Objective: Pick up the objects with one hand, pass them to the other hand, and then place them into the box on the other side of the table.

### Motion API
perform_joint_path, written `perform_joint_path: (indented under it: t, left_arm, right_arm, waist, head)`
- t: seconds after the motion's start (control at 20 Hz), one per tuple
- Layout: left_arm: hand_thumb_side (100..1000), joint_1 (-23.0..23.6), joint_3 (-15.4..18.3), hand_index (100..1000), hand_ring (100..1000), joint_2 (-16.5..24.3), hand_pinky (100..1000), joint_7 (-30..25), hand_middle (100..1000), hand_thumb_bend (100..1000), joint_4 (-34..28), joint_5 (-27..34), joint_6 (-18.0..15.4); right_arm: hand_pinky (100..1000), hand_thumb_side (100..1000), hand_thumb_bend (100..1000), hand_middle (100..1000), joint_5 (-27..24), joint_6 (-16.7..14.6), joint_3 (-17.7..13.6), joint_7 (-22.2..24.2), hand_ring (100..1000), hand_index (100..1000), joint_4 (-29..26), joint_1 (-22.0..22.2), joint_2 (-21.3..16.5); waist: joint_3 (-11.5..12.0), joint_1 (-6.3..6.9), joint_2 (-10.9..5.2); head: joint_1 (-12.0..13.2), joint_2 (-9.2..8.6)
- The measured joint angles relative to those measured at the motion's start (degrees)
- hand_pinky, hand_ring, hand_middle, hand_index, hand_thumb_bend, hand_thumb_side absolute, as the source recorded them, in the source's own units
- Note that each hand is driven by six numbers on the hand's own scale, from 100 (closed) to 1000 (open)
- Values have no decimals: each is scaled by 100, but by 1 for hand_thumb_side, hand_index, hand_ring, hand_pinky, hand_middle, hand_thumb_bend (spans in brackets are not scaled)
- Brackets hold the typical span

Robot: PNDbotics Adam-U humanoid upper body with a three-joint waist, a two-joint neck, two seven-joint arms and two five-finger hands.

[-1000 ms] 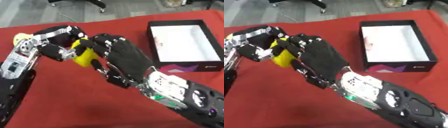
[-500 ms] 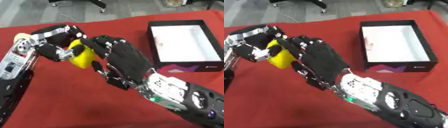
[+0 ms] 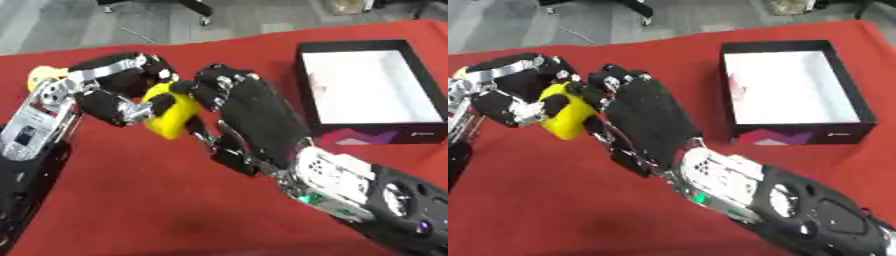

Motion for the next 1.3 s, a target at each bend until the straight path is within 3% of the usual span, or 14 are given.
perform_joint_path:
  t: [0.35,0.55,0.65,0.7,0.75,0.8,0.85,0.9,0.95,1.3]
  left_arm:
    - [300,-49,-15,444,430,-51,574,0,333,100,-26,-2,0]
    - [284,-85,-39,511,467,-51,598,10,402,100,-19,-46,-40]
    - [363,-107,-40,564,495,-51,619,8,455,100,20,-95,-96]
    - [511,-110,-39,604,509,-51,635,7,490,100,47,-120,-136]
    - [548,-119,-30,617,514,-54,639,5,502,100,70,-139,-182]
    - [675,-136,-7,649,525,-65,650,5,531,100,101,-158,-231]
    - [719,-154,22,661,531,-87,656,4,543,100,138,-172,-282]
    - [907,-163,57,714,556,-106,684,4,597,100,180,-183,-332]
    - [963,-177,96,734,574,-116,697,6,619,100,222,-195,-380]
    - [1000,-225,587,844,700,-149,766,116,773,159,603,-443,-681]
  right_arm:
    - [344,100,100,450,-216,164,46,-607,676,434,1,29,0]
    - [350,100,100,460,-316,201,82,-777,683,354,2,54,-3]
    - [355,100,100,463,-340,190,90,-786,682,323,2,60,-6]
    - [357,100,100,463,-351,183,93,-784,679,315,2,61,-8]
    - [358,100,100,463,-361,174,93,-780,678,313,2,61,-9]
    - [360,100,100,462,-365,162,92,-770,677,309,2,61,-11]
    - [361,100,100,462,-365,151,86,-761,676,308,2,61,-16]
    - [364,100,100,461,-365,140,74,-751,673,303,2,61,-22]
    - [365,100,100,461,-365,129,63,-740,670,303,2,64,-35]
    - [383,100,100,463,-342,66,-47,-707,644,296,2,93,-155]
  waist:
    - [0,0,0]
    - [-1,0,0]
    - [-7,1,0]
    - [-11,1,0]
    - [-15,1,0]
    - [-18,1,0]
    - [-21,1,0]
    - [-27,1,0]
    - [-30,1,0]
    - [-38,-34,-2]
  head:
    - [1,0]
    - [1,0]
    - [1,0]
    - [1,0]
    - [1,0]
    - [1,0]
    - [1,0]
    - [1,0]
    - [1,0]
    - [-1,1]
